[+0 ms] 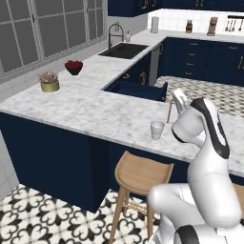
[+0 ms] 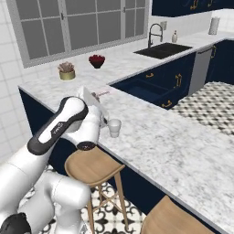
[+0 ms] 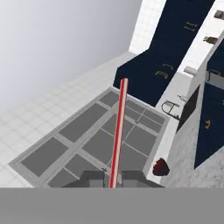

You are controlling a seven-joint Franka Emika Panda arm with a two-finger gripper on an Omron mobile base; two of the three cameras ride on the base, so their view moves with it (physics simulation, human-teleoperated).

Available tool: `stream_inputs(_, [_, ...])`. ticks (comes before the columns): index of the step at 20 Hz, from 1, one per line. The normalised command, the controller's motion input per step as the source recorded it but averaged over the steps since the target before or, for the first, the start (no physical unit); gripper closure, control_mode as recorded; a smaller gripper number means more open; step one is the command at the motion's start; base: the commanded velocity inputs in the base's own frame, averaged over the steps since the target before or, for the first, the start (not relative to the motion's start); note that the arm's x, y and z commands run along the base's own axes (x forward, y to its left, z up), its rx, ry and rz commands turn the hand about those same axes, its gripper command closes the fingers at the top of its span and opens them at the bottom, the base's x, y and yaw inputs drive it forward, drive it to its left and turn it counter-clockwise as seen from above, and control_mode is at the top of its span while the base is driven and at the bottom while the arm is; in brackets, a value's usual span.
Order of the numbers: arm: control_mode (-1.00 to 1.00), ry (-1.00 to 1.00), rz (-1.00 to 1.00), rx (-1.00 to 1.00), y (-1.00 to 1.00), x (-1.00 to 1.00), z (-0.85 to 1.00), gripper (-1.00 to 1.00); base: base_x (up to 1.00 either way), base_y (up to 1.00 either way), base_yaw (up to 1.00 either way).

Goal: Take a straw from the drawer in front and place it inside the glass cup on the dining counter.

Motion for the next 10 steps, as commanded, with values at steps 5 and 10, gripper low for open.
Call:
stream_inputs(5, [-1.00,0.30,0.00,0.00,-0.33,0.42,0.00,1.00,0.00,0.00,0.00])
stream_inputs(10, [-1.00,0.36,0.12,-0.03,-0.05,0.64,-0.09,1.00,0.00,0.00,0.00])
